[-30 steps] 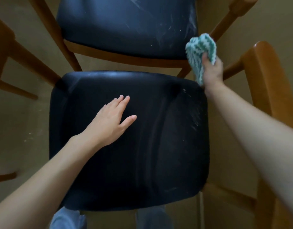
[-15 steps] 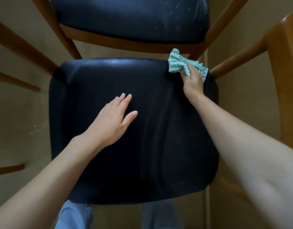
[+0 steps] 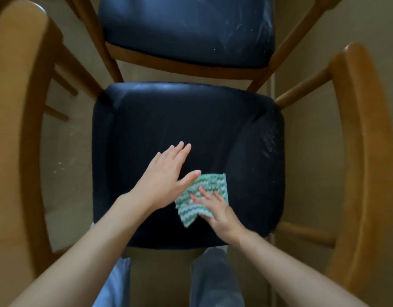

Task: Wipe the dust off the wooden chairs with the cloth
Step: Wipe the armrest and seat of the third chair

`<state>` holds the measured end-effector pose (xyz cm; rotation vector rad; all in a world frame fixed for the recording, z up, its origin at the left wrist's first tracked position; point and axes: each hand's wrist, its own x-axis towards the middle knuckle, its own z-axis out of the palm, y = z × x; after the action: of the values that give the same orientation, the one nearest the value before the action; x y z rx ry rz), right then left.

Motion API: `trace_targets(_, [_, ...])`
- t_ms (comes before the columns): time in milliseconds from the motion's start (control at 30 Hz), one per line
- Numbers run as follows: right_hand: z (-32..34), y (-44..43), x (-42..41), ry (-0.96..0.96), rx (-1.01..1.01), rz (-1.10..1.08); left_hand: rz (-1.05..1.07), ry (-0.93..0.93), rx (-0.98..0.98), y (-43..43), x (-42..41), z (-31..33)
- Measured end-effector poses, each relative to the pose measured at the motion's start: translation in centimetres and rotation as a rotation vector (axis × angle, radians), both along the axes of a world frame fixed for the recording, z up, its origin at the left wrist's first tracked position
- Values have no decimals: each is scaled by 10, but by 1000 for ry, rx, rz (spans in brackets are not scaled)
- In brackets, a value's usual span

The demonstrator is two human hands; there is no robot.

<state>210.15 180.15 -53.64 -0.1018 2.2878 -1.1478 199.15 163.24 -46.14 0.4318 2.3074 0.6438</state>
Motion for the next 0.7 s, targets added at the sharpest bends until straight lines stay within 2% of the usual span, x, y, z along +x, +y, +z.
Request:
trace_targets(200, [14, 7, 32, -139, 119, 381, 26, -21, -1, -11, 13, 7])
trace_targets(333, [24, 20, 38, -152, 221, 621, 25, -8, 8, -12, 9, 10])
trace_targets(433, [23, 15, 39, -124, 279, 627, 15, 13, 5, -12, 2, 9])
trace_targets(567, [16, 25, 41, -244, 419, 746, -1, 20, 12, -5, -3, 11])
trace_targets(633, [17, 29, 38, -300, 394, 644, -4, 21, 21, 0, -6, 11])
trace_targets(700, [23, 31, 26, -410, 304, 388, -10, 20, 27, 6, -9, 9])
